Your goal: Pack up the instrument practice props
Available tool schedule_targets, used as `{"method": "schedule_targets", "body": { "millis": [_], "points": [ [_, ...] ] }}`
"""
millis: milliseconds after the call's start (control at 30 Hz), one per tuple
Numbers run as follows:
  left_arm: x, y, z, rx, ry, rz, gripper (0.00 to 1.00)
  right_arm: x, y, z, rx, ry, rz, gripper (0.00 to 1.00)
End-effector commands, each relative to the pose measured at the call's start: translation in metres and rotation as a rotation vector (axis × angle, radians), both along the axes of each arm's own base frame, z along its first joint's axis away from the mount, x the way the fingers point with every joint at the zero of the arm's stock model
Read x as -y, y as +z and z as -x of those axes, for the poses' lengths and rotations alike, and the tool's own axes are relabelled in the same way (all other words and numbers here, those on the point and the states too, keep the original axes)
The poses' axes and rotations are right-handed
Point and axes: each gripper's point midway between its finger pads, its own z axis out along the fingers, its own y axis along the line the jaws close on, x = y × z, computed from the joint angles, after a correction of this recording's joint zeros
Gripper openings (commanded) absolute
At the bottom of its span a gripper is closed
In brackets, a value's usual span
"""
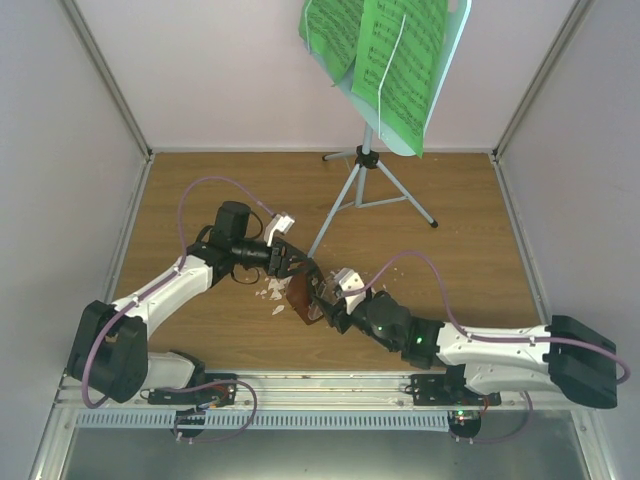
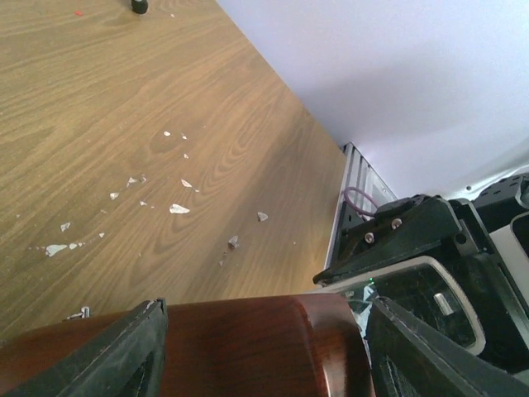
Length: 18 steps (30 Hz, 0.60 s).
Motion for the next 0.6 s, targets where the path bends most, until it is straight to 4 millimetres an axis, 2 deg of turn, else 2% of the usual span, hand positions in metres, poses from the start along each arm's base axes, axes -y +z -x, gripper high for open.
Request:
{"method": "schedule_targets", "body": {
  "millis": [0,400,567],
  "points": [
    [0.0040,0.0101,-0.0034,0.059,-0.022,0.012,0.67,-0.0084,0.0242,-0.0032,0.062,0.011,-0.063,0.52],
    [0.0049,0.0070,-0.0024,0.046,-0.032,0.011,0.60,-0.0067,0.0325,-0.0092,0.110,0.006,-0.078,0.52],
    [0.0045,0.0064,-0.0022,0.046,-0.032,0.011,0.59,-0.0098,0.0290,-0.0123,0.129,0.020,-0.073,0.52]
  ]
}}
